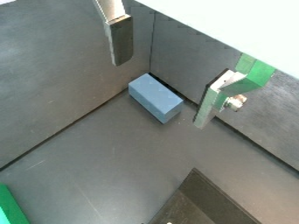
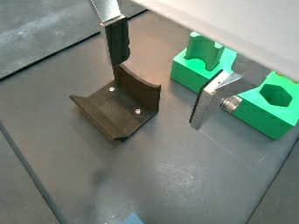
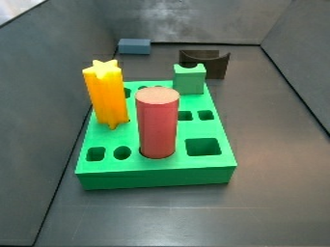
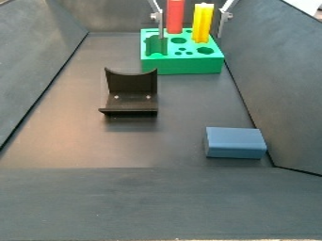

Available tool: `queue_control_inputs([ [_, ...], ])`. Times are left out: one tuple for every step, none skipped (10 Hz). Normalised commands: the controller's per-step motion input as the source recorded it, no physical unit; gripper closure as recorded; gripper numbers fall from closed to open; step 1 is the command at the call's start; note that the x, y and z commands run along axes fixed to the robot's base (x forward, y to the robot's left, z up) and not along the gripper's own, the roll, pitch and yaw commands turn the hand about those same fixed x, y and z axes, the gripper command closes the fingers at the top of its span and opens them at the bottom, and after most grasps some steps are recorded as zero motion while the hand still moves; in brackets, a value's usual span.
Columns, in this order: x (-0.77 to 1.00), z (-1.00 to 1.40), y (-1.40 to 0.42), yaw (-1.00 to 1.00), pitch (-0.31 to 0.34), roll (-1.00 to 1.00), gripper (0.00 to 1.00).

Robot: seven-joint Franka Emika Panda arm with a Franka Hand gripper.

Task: Pick up the rectangle object. Move up. Place the rectangle object on the fixture. Regrasp the rectangle object. Move to above the board. Insert the rectangle object.
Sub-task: Pick up the rectangle object.

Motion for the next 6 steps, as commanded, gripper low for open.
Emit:
queue_control_inputs([
  [-0.01, -0.19, 0.0, 0.63, -0.05, -0.09, 0.0],
  [0.0, -0.2, 0.0, 0.98, -0.014, -0.14, 0.0],
  [0.0, -0.19, -0.01, 1.0, -0.023, -0.13, 0.0],
  [0.0, -0.19, -0.01, 1.0, -0.021, -0.13, 0.0],
  [0.0, -0.19, -0.01, 1.0, -0.021, -0.13, 0.0],
  [0.0, -0.19, 0.0, 1.0, -0.021, -0.13, 0.0],
])
